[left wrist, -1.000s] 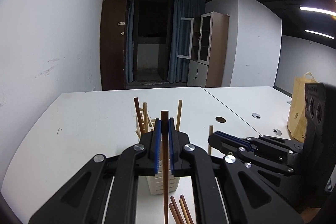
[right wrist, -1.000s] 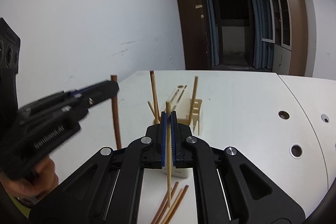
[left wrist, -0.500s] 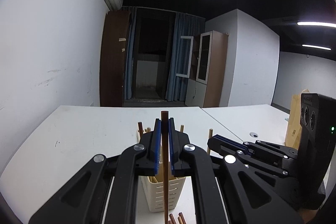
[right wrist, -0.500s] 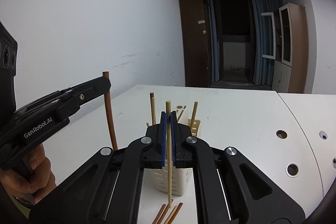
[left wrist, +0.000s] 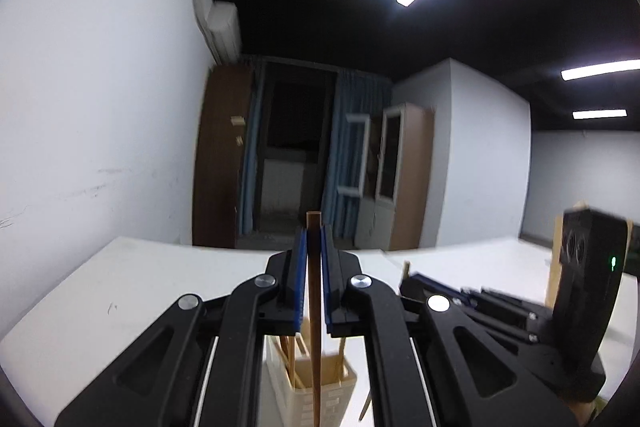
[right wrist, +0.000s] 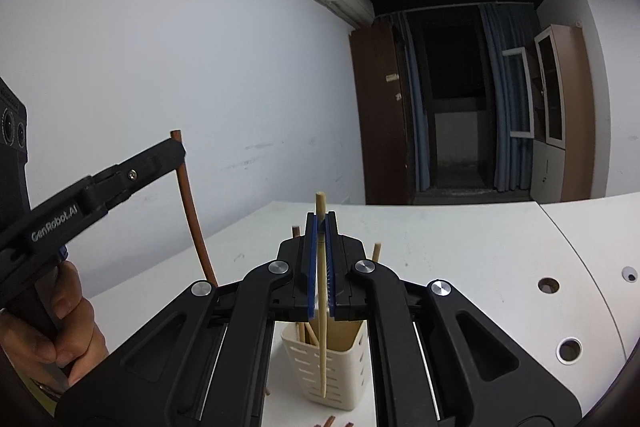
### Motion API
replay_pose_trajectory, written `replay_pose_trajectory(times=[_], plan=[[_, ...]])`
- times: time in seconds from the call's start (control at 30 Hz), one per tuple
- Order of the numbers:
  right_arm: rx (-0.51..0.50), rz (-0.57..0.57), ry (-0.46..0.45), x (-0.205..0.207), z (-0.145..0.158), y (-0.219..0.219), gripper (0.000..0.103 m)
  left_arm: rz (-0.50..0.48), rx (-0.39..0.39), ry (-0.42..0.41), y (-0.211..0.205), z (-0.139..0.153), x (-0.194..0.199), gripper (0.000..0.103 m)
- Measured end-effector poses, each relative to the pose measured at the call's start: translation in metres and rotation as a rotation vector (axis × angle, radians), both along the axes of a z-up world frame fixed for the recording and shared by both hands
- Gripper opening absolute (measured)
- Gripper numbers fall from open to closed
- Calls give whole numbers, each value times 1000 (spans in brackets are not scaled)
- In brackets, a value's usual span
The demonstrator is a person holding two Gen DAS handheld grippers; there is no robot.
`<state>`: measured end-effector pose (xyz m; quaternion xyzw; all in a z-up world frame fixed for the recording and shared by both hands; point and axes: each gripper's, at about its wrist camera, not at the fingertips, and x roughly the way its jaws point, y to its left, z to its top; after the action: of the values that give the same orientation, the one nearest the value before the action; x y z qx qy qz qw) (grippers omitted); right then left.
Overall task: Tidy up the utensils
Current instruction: 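Lift both chopsticks and carry them up over the cream holder, then lower the chopsticks into the holder and open both tools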
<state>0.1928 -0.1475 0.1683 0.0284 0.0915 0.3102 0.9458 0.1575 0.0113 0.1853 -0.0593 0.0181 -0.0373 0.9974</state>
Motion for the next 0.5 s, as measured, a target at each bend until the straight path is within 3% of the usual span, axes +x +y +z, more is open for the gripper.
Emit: replay_pose_trajectory(times=[0.3, 0.4, 0.5], plan=[[141, -17, -138, -2, 11, -18, 3, 57, -37, -249, 3, 11, -24, 7], [157, -13, -149, 6, 11, -19, 3, 73, -16, -278, 0, 10, -19, 7], [160, -8, -146, 19, 6, -16, 3, 73, 12, -257, -7, 7, -2, 7]])
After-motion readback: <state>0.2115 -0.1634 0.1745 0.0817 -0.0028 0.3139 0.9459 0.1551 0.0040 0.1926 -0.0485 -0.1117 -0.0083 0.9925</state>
